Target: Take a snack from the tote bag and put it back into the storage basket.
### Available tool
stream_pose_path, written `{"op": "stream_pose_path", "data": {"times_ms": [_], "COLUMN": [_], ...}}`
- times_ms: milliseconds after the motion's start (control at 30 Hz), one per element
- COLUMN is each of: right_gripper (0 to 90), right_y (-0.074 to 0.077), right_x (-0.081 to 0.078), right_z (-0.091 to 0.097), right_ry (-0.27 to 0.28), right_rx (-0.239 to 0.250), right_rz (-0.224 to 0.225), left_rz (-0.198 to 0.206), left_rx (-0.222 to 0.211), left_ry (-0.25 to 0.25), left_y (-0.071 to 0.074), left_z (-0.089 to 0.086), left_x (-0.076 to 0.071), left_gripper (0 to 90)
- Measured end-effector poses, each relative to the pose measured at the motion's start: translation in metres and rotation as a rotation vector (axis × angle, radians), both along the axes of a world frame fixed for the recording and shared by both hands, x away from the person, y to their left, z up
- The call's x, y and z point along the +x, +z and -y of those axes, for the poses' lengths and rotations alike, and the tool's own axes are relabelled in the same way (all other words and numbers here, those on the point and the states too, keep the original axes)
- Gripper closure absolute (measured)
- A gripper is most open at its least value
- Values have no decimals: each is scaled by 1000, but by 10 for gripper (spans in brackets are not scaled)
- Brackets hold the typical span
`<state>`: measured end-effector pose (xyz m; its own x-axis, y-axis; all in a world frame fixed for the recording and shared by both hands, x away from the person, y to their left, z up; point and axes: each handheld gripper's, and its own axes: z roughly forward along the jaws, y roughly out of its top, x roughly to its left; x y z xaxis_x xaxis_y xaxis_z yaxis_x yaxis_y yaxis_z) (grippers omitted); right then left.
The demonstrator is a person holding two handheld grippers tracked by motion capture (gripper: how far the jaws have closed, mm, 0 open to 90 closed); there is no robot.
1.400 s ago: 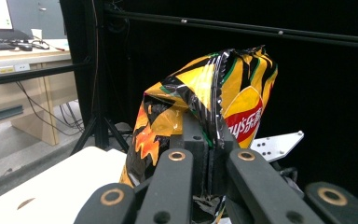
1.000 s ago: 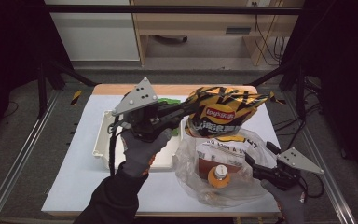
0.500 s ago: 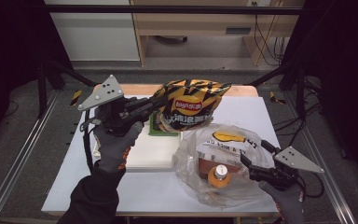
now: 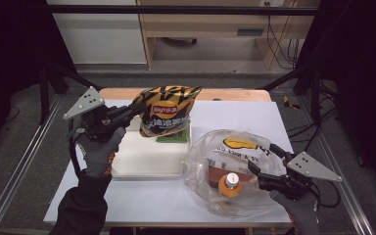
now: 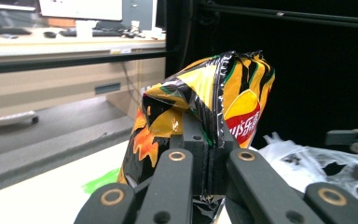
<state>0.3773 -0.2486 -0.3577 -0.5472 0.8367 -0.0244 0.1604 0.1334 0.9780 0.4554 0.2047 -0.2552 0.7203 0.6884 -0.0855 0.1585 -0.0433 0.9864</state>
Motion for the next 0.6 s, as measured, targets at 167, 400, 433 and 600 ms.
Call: {"op": "stream_pose_path", "data": {"times_ms": [167,400,433,600], "right_gripper": [154,155,155,155], "right_y": [1,3,3,1], "right_x": [0,0,0,1], "right_z": [-3,-6,-6,-7], "right_ry": [7,12,12,7], "right_rx": [-3,-5,-5,-10], "right_rz": [0,1,1,-3], "left_rz": [-22,-61,-61,-87], "left_rx": [1,27,27,29], "left_ry": [33,81,81,118], "left_y": [-10,-34,-34,-50], "left_z": [-14,-37,-37,-52], "left_x": [4,13,13,17], "left_gripper": [892,892,892,892]}}
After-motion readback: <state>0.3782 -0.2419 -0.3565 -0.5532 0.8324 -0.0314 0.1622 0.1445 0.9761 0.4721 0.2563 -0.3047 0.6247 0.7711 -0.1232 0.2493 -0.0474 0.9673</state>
